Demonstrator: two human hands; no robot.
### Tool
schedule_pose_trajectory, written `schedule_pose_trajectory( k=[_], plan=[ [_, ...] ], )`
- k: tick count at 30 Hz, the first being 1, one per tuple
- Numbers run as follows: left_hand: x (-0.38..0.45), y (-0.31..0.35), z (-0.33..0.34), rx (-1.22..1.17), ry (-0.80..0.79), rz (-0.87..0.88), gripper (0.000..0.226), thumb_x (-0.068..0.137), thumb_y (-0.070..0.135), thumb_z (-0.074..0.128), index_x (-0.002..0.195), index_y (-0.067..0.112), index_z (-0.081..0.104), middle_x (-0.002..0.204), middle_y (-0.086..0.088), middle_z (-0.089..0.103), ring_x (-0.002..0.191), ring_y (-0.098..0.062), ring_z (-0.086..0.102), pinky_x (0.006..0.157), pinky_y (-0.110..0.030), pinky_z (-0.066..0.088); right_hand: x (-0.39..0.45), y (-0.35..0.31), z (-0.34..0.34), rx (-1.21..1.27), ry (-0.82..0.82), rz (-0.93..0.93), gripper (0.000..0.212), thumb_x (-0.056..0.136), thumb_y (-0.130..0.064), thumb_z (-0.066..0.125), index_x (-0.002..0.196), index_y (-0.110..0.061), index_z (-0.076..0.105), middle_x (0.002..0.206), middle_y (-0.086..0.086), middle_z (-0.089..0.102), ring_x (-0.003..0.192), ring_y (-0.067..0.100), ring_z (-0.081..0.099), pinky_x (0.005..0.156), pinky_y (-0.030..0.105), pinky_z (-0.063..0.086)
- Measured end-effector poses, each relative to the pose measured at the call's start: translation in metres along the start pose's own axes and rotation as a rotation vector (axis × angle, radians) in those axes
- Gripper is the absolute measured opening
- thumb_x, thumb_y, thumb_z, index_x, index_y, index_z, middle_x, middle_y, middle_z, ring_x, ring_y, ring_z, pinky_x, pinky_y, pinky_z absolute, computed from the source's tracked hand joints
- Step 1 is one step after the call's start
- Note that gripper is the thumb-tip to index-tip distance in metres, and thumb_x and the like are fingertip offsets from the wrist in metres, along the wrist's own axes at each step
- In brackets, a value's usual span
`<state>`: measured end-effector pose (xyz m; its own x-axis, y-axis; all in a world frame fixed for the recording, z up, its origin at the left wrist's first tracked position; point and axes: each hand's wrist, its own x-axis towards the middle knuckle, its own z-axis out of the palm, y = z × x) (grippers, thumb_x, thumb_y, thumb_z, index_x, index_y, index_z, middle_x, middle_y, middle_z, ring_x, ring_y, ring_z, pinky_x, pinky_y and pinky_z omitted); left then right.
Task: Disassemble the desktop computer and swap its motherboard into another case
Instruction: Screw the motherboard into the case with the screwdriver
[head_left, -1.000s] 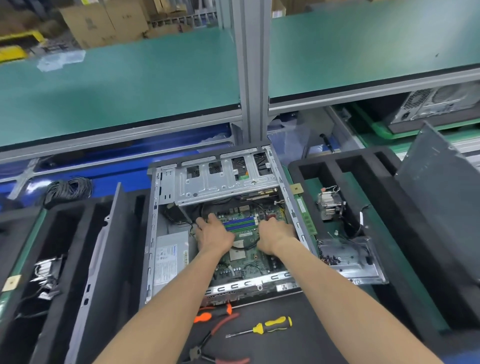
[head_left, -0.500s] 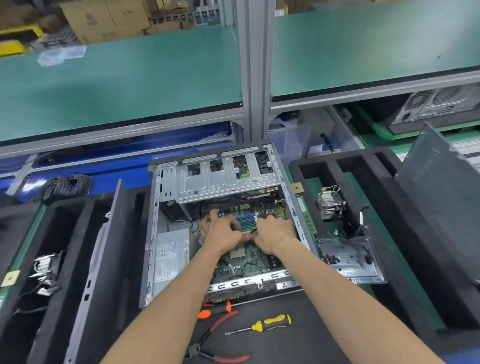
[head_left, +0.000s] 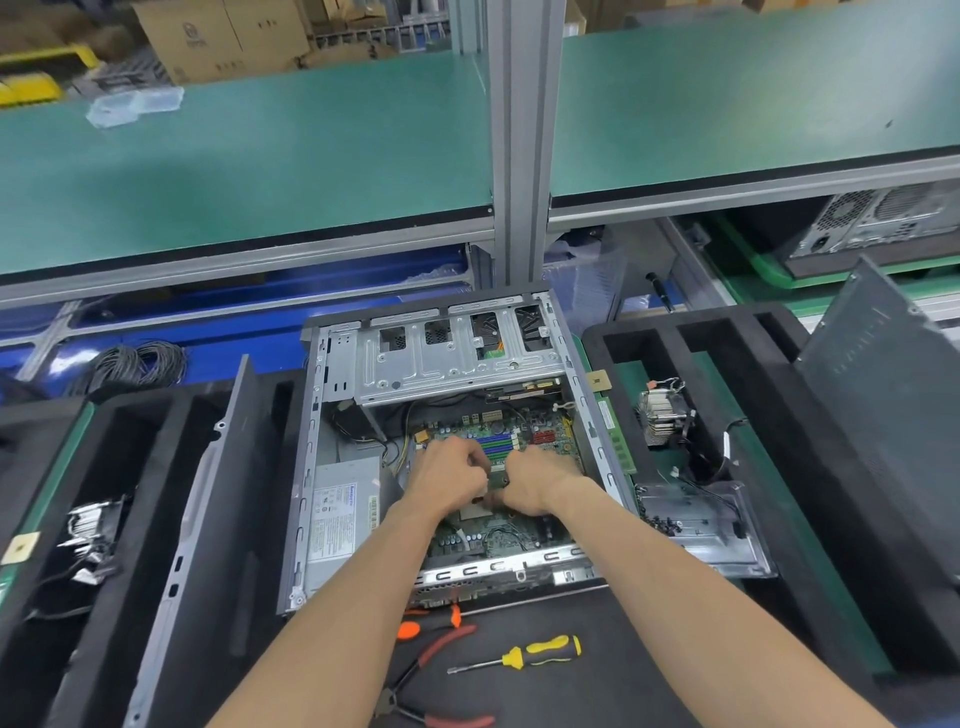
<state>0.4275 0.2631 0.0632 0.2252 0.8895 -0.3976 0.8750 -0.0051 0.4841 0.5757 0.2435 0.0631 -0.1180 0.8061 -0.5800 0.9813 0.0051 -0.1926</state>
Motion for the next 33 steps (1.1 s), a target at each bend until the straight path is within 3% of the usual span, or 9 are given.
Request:
schedule_pose_trajectory(
  k=[2, 5, 7, 10, 16, 21, 25, 28, 33],
  plan=[
    [-0.001, 0.002, -0.001, 0.019, -0.014, 0.001, 0.025, 0.064, 0.013, 0.051, 0.07, 0.032, 0.065, 0.076, 0.012, 0.064, 0.072, -0.014, 0.061, 0.058, -0.026, 0.047, 0.0, 0.0, 0.0, -0.014, -0.01, -0.002, 0.057, 0.084, -0.071, 0.061, 0.096, -0.016, 0.05, 0.103, 0.006, 0.057, 0.091, 0.029, 0.058, 0.077, 0.039, 0.046],
    [-0.004, 0.003, 0.002, 0.154, -0.093, 0.005, 0.012, 0.065, 0.027, 0.059, 0.075, 0.03, 0.065, 0.097, 0.007, 0.06, 0.086, -0.015, 0.06, 0.077, -0.035, 0.05, 0.002, 0.0, 0.0, -0.043, -0.002, -0.012, 0.06, 0.085, -0.069, 0.062, 0.109, -0.015, 0.055, 0.117, 0.008, 0.061, 0.104, 0.031, 0.06, 0.079, 0.04, 0.042],
    [-0.004, -0.002, 0.006, 0.27, -0.126, 0.009, 0.01, 0.07, 0.033, 0.068, 0.079, 0.029, 0.065, 0.097, 0.007, 0.061, 0.091, -0.015, 0.06, 0.081, -0.036, 0.045, 0.003, -0.002, 0.0, -0.077, 0.006, -0.011, 0.063, 0.086, -0.067, 0.062, 0.118, -0.014, 0.056, 0.121, 0.009, 0.062, 0.107, 0.031, 0.061, 0.081, 0.041, 0.043],
    [-0.001, -0.008, 0.005, 0.279, -0.097, -0.026, 0.014, 0.076, 0.02, 0.074, 0.076, 0.028, 0.063, 0.096, 0.006, 0.068, 0.094, -0.018, 0.064, 0.087, -0.038, 0.051, 0.004, -0.004, 0.001, -0.14, 0.007, -0.008, 0.064, 0.087, -0.067, 0.06, 0.124, -0.014, 0.056, 0.124, 0.009, 0.06, 0.11, 0.032, 0.061, 0.089, 0.045, 0.047],
    [-0.003, -0.005, 0.004, 0.281, -0.06, -0.019, 0.019, 0.079, 0.014, 0.057, 0.089, 0.026, 0.066, 0.097, 0.001, 0.068, 0.095, -0.023, 0.063, 0.088, -0.04, 0.052, 0.005, -0.005, 0.002, -0.179, -0.006, -0.005, 0.067, 0.086, -0.07, 0.06, 0.125, -0.016, 0.056, 0.127, 0.009, 0.059, 0.112, 0.033, 0.06, 0.092, 0.048, 0.047],
    [-0.004, -0.006, 0.004, 0.28, -0.077, -0.029, 0.016, 0.072, 0.016, 0.061, 0.077, 0.031, 0.058, 0.095, 0.005, 0.066, 0.091, -0.02, 0.062, 0.084, -0.036, 0.049, 0.004, -0.006, 0.003, -0.219, 0.005, -0.028, 0.062, 0.087, -0.066, 0.061, 0.124, -0.015, 0.056, 0.122, 0.007, 0.061, 0.108, 0.032, 0.061, 0.089, 0.047, 0.045],
    [-0.004, -0.006, 0.004, 0.263, -0.074, -0.038, 0.016, 0.072, 0.016, 0.058, 0.077, 0.031, 0.059, 0.098, 0.005, 0.067, 0.096, -0.021, 0.063, 0.091, -0.039, 0.05, 0.002, -0.005, 0.002, -0.261, 0.038, -0.061, 0.05, 0.095, -0.052, 0.059, 0.125, -0.012, 0.054, 0.12, 0.008, 0.062, 0.108, 0.032, 0.061, 0.088, 0.045, 0.045],
    [-0.001, -0.006, 0.003, 0.203, 0.001, -0.034, 0.02, 0.072, 0.017, 0.057, 0.083, 0.033, 0.062, 0.111, 0.001, 0.059, 0.108, -0.021, 0.055, 0.091, -0.04, 0.052, 0.0, -0.004, 0.001, -0.229, 0.029, -0.045, 0.049, 0.095, -0.051, 0.058, 0.124, -0.012, 0.054, 0.12, 0.009, 0.061, 0.108, 0.032, 0.061, 0.088, 0.046, 0.045],
    [0.005, -0.008, 0.006, 0.136, 0.142, -0.131, 0.046, 0.075, 0.014, 0.062, 0.119, 0.023, 0.053, 0.129, -0.005, 0.03, 0.121, -0.026, 0.029, 0.104, -0.037, 0.041, -0.005, -0.001, -0.003, -0.152, 0.108, 0.028, 0.035, 0.094, -0.031, 0.057, 0.124, -0.012, 0.055, 0.121, 0.01, 0.06, 0.107, 0.033, 0.062, 0.081, 0.042, 0.045]
  ],
)
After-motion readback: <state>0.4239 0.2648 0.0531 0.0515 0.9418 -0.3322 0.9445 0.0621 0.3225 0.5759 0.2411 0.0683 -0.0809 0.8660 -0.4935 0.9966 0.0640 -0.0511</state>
